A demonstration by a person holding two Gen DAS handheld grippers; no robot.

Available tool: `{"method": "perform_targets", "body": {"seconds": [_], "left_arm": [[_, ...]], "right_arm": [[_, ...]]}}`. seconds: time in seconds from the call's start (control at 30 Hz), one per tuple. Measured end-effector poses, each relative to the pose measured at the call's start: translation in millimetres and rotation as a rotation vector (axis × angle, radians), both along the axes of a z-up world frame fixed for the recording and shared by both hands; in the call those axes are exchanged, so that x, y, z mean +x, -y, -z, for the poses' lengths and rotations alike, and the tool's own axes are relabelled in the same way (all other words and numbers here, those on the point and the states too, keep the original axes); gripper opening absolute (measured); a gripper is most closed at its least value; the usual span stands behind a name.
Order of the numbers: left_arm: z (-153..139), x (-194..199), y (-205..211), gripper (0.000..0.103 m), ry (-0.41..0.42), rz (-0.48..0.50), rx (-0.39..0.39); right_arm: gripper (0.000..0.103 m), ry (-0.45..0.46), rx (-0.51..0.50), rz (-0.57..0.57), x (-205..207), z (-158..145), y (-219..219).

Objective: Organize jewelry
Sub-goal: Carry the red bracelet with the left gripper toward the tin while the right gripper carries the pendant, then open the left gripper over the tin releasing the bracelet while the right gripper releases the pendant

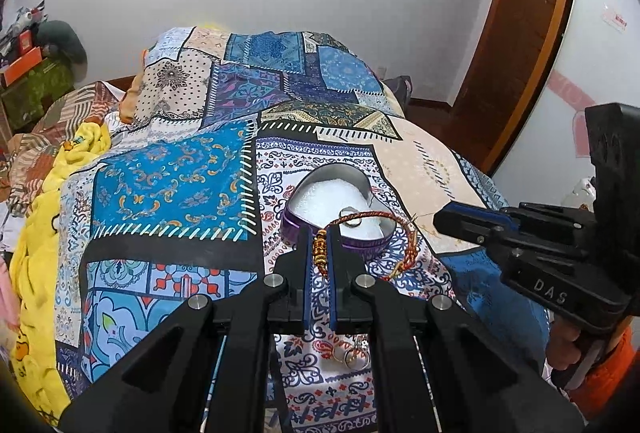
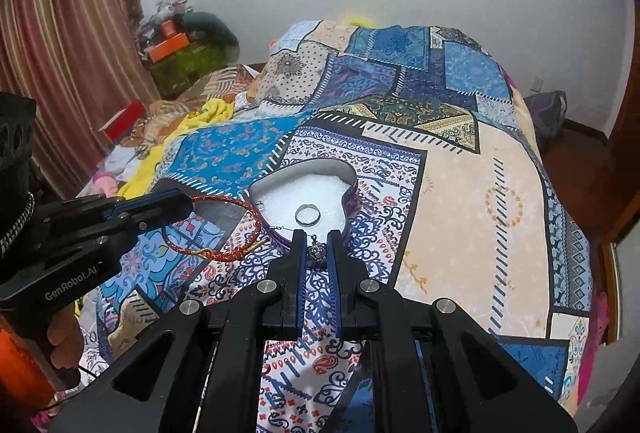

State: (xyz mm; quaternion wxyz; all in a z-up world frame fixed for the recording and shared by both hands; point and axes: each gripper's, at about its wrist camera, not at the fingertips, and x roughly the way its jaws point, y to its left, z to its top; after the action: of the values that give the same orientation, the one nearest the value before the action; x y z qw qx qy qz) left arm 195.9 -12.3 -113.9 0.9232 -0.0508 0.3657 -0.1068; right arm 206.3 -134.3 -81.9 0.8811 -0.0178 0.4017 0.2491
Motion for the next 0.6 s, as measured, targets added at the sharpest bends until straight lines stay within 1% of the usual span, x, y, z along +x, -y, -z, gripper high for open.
{"method": "perform_targets", "body": {"seconds": [0.17, 0.33, 0.47, 0.6], "left_arm": [[-3.3, 4.9, 1.2, 0.005, 0.005, 0.014, -0.029], [-8.1, 12.1, 3.0, 0.005, 0.003, 0.034, -0.081], [-11.2, 17.4, 5.2, 0.005, 0.021, 0.022, -0.064], [-11.9, 23.8, 5.6, 0.005, 0.038, 0.001, -0.032]], "right_arm": [[0.009, -0.011, -0.012, -0.017, 2.4, 6.0, -4.9], [0.009, -0.031, -0.031, -0.041, 4.1, 14.9, -11.2], [0.009, -0.029, -0.040, -0.047, 4.9, 16.7, -13.3], [0.009, -0.011, -0.036, -0.036, 7.6, 10.2, -10.4]]}}
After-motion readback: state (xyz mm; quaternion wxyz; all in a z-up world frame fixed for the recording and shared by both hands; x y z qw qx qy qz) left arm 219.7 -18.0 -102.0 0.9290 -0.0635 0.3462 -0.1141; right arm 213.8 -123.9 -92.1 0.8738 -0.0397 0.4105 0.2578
